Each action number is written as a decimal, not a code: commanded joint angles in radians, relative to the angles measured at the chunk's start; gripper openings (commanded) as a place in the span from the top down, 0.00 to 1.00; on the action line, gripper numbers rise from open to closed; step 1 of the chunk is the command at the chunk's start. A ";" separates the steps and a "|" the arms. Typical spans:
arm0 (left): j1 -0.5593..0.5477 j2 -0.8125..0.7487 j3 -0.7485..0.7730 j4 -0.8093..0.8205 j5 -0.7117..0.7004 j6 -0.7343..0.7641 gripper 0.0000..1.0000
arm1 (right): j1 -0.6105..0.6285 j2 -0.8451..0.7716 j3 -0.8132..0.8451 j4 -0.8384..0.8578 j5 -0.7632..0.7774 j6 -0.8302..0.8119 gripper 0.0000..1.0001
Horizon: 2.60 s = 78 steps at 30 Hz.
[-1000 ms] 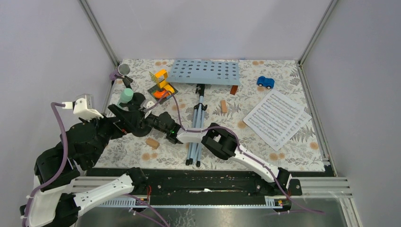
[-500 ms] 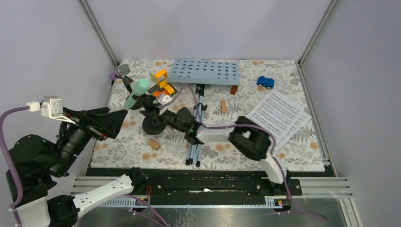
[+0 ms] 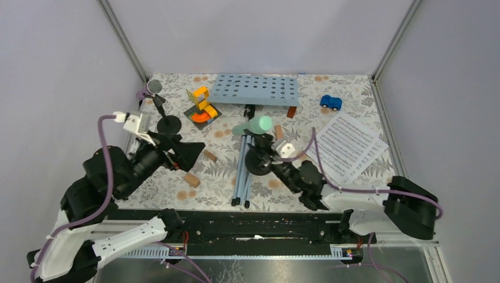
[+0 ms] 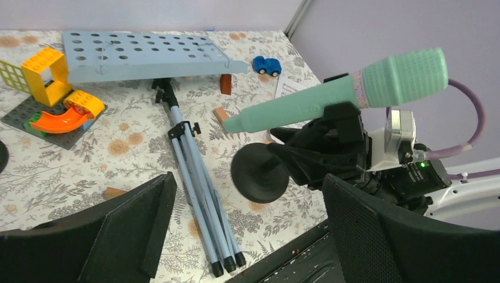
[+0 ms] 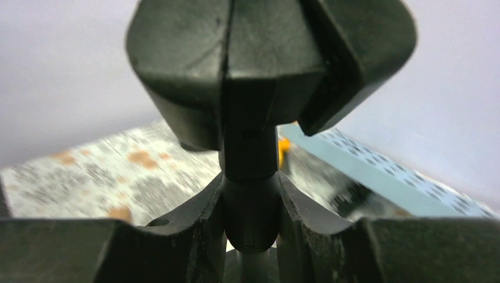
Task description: Pack up the instrument practice props
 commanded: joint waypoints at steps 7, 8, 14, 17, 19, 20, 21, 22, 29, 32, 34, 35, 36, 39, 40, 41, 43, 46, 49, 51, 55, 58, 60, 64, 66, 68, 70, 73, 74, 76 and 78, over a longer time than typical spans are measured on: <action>0.000 0.065 -0.097 0.185 0.085 -0.034 0.01 | -0.051 -0.165 -0.372 0.314 0.270 -0.044 1.00; 0.000 0.070 -0.107 0.191 0.086 -0.039 0.01 | -0.069 -0.141 -0.390 0.356 0.266 -0.025 1.00; 0.000 0.080 -0.155 0.206 0.082 -0.066 0.01 | -0.163 0.059 -0.379 0.467 0.204 0.071 1.00; 0.000 0.078 -0.179 0.211 0.073 -0.075 0.01 | -0.198 0.158 -0.301 0.470 0.156 0.095 1.00; 0.001 0.079 -0.187 0.211 0.064 -0.076 0.01 | -0.220 0.226 -0.245 0.472 0.149 0.105 1.00; 0.001 0.079 -0.189 0.211 0.061 -0.075 0.01 | -0.234 0.261 -0.217 0.472 0.142 0.115 1.00; 0.001 0.080 -0.191 0.212 0.058 -0.074 0.01 | -0.243 0.293 -0.188 0.473 0.137 0.124 1.00; 0.000 0.082 -0.192 0.212 0.055 -0.074 0.01 | -0.251 0.321 -0.159 0.474 0.132 0.134 1.00; 0.000 0.071 -0.196 0.199 0.034 -0.062 0.01 | -0.263 0.495 -0.014 0.473 0.159 0.155 0.99; 0.000 0.058 -0.206 0.196 0.029 -0.062 0.01 | -0.265 0.525 -0.008 0.474 0.171 0.179 0.87; 0.001 0.051 -0.211 0.191 0.023 -0.061 0.01 | -0.266 0.517 -0.033 0.475 0.172 0.202 0.72; 0.001 0.047 -0.214 0.189 0.020 -0.060 0.01 | -0.266 0.505 -0.052 0.474 0.174 0.211 0.67; 0.001 0.044 -0.217 0.189 0.017 -0.060 0.01 | -0.265 0.490 -0.072 0.475 0.171 0.213 0.64; 0.000 0.045 -0.220 0.191 0.019 -0.059 0.01 | -0.265 0.433 -0.135 0.474 0.153 0.213 0.55; 0.000 0.048 -0.219 0.190 0.021 -0.057 0.01 | -0.265 0.417 -0.164 0.473 0.132 0.213 0.50; 0.001 0.051 -0.220 0.190 0.023 -0.055 0.01 | -0.265 0.401 -0.184 0.472 0.113 0.226 0.45; 0.000 0.058 -0.221 0.190 0.027 -0.053 0.01 | -0.265 0.366 -0.231 0.471 0.076 0.242 0.36; 0.001 0.070 -0.224 0.198 0.033 -0.053 0.01 | -0.264 0.308 -0.299 0.471 0.045 0.265 0.23; 0.000 0.085 -0.247 0.250 0.078 -0.018 0.01 | -0.264 0.236 -0.370 0.471 -0.013 0.297 0.13; 0.001 0.102 -0.280 0.314 0.142 0.034 0.01 | -0.264 0.183 -0.417 0.469 -0.071 0.303 0.12; 0.000 0.151 -0.360 0.489 0.208 0.157 0.01 | -0.264 0.036 -0.496 0.448 -0.187 0.322 0.12; 0.000 0.175 -0.448 0.668 0.251 0.250 0.01 | -0.265 -0.103 -0.506 0.315 -0.264 0.341 0.12; 0.000 0.189 -0.500 0.803 0.289 0.325 0.01 | -0.264 -0.216 -0.491 0.153 -0.307 0.348 0.12; 0.001 0.214 -0.605 1.049 0.339 0.473 0.01 | -0.265 -0.422 -0.444 -0.177 -0.300 0.294 0.12; 0.001 0.230 -0.648 1.168 0.359 0.547 0.01 | -0.264 -0.502 -0.445 -0.256 -0.281 0.265 0.12; 0.000 0.254 -0.678 1.266 0.379 0.624 0.01 | -0.265 -0.577 -0.456 -0.310 -0.275 0.254 0.11; 0.000 0.277 -0.701 1.358 0.389 0.691 0.01 | -0.264 -0.645 -0.461 -0.377 -0.250 0.249 0.11; 0.000 0.329 -0.713 1.444 0.404 0.779 0.01 | -0.265 -0.714 -0.471 -0.437 -0.237 0.250 0.11; 0.001 0.347 -0.717 1.476 0.408 0.805 0.01 | -0.264 -0.734 -0.476 -0.444 -0.232 0.250 0.11; 0.001 0.396 -0.727 1.543 0.420 0.851 0.01 | -0.264 -0.768 -0.483 -0.452 -0.220 0.258 0.11; 0.001 0.438 -0.714 1.569 0.429 0.878 0.01 | -0.264 -0.794 -0.476 -0.483 -0.222 0.260 0.11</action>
